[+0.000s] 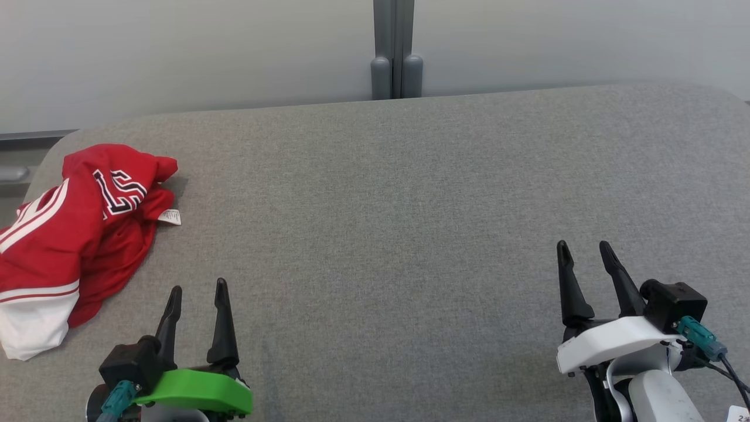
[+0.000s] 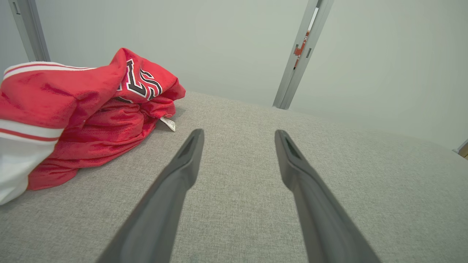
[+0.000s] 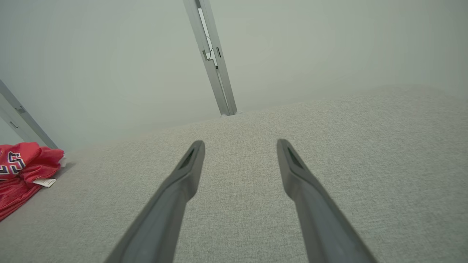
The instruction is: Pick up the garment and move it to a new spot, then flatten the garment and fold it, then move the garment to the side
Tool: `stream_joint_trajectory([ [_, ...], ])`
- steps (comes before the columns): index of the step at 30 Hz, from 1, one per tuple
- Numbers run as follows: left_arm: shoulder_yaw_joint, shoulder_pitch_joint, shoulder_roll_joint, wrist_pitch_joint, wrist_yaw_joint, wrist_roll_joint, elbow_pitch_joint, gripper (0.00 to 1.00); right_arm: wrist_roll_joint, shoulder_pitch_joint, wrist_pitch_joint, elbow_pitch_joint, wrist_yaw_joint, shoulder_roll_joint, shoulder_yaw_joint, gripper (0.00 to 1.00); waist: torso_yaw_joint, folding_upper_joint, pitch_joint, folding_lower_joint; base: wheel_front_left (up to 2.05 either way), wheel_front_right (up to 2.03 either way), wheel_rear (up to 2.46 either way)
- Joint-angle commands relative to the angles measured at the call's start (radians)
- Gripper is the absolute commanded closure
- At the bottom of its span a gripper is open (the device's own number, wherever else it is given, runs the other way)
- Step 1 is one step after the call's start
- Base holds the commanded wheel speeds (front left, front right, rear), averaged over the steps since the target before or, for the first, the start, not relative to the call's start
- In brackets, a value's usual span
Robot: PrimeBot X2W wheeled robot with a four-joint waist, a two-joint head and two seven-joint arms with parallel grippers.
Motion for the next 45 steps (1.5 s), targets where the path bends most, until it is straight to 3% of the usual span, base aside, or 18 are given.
stream_joint_trajectory([
  [1, -0.002, -0.011, 0.008, -0.008, 0.004, 0.022, -0.005, 0.0, -0.023, -0.016, -0.01, -0.004, 0.0, -0.005, 0.002, 0.0, 0.001, 0.0, 0.001, 0.0, 0.0, 0.0, 0.0],
  [15, -0.033, 0.03, 0.008, -0.034, 0.03, 0.074, -0.027, 0.0, -0.082, 0.0, -0.039, 0.011, 0.0, -0.006, 0.022, 0.0, 0.014, 0.0, -0.026, 0.0, 0.0, 0.0, 0.0],
  [32, -0.02, 0.011, 0.008, -0.031, 0.016, 0.031, -0.007, 0.0, -0.084, 0.007, -0.04, 0.004, 0.0, -0.005, 0.018, 0.0, 0.026, 0.0, -0.018, 0.0, 0.0, 0.0, 0.0],
  [39, -0.038, 0.0, 0.008, -0.031, 0.036, 0.027, -0.018, 0.0, -0.095, 0.015, -0.04, -0.005, 0.0, -0.005, 0.009, 0.0, 0.114, 0.0, -0.01, 0.0, 0.0, 0.0, 0.0],
  [45, -0.034, 0.021, 0.015, -0.031, 0.051, 0.022, -0.031, 0.0, -0.098, 0.015, -0.036, -0.013, 0.0, -0.005, 0.015, 0.0, 0.239, 0.0, -0.007, 0.0, 0.0, 0.0, 0.0],
])
